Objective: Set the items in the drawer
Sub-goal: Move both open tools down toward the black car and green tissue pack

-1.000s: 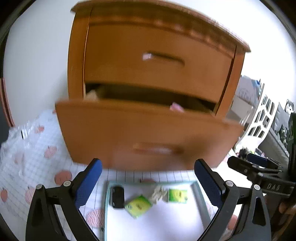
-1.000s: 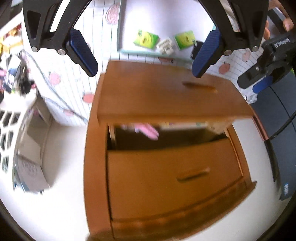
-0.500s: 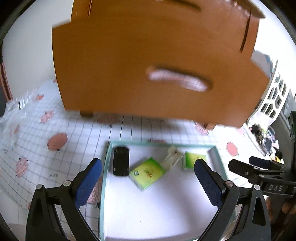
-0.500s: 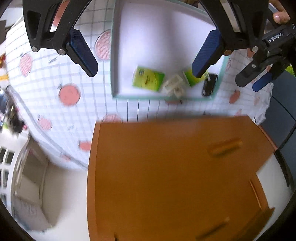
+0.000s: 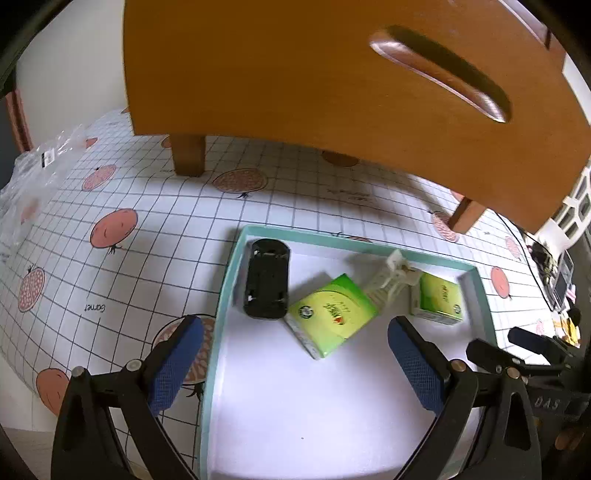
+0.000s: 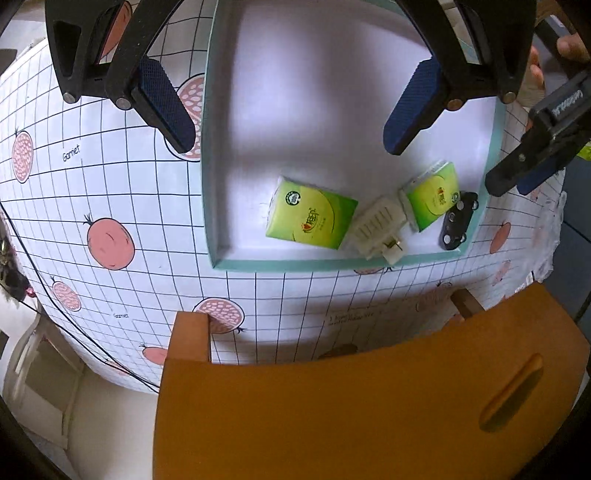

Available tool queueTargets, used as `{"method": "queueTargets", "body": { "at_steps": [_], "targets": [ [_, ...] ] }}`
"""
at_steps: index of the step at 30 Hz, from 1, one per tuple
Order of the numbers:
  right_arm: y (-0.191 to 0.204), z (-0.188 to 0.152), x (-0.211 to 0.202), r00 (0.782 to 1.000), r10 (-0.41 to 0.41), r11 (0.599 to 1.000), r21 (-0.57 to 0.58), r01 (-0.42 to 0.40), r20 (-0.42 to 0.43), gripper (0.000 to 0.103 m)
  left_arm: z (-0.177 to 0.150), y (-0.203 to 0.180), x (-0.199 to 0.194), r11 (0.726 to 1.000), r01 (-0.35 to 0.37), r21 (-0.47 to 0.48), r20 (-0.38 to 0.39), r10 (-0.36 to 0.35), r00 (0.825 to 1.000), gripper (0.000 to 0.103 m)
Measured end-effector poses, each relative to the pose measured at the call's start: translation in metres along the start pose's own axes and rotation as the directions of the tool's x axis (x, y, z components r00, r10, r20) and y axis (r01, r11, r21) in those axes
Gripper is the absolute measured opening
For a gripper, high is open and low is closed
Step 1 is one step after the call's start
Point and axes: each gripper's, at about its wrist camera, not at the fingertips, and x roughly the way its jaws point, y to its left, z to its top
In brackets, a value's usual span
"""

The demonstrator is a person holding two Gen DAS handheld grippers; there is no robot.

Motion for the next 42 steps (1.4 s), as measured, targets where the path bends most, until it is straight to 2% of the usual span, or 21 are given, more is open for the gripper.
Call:
{"method": "queueTargets", "body": {
  "at_steps": [6,9,15,22,30,34,38,42],
  "targets": [
    [0.007,-0.002,0.007,0.999,-0.031,0.998,-0.063,0.032,0.015,0.103,0.002,0.001,0.001,0.999,0.035,-0.008,0.004,-0.035,0.999,0.1],
    [0.009,-0.002,0.005,0.999,-0.017,0.997,-0.072,0.02,0.045,0.103,0.002,-0.003,0.002,0.999,0.052,0.008,-0.014,-0.052,0.999,0.1],
    [0.01,-0.002,0.008,0.999,-0.018,0.997,-0.072,0.021,0.038,0.103,0.003,-0.006,0.006,0.999,0.041,0.03,-0.024,-0.04,0.999,0.1],
    [0.001,0.006,0.016,0.999,-0.04,0.998,-0.037,0.042,0.037,0.103,0.007,-0.009,0.023,0.998,0.055,0.004,-0.101,-0.054,0.993,0.1],
    [0.023,0.023,0.024,0.996,-0.039,0.978,-0.203,0.055,0.08,0.103,0.005,-0.001,0.032,0.996,0.048,-0.078,-0.179,-0.061,0.982,0.1],
    [0.031,0.028,0.036,0.998,-0.035,0.964,-0.26,0.048,0.055,0.103,0.006,0.006,0.031,0.994,0.032,-0.105,-0.181,-0.05,0.982,0.1],
    [0.036,0.026,0.05,0.997,-0.071,0.943,-0.322,0.081,0.043,0.103,0.006,0.007,0.033,0.992,0.04,-0.116,-0.19,-0.061,0.98,0.1],
    [0.034,0.028,0.059,0.997,-0.073,0.941,-0.33,0.077,0.025,0.103,0.007,0.008,0.033,0.991,0.044,-0.123,-0.195,-0.068,0.979,0.1]
  ]
}}
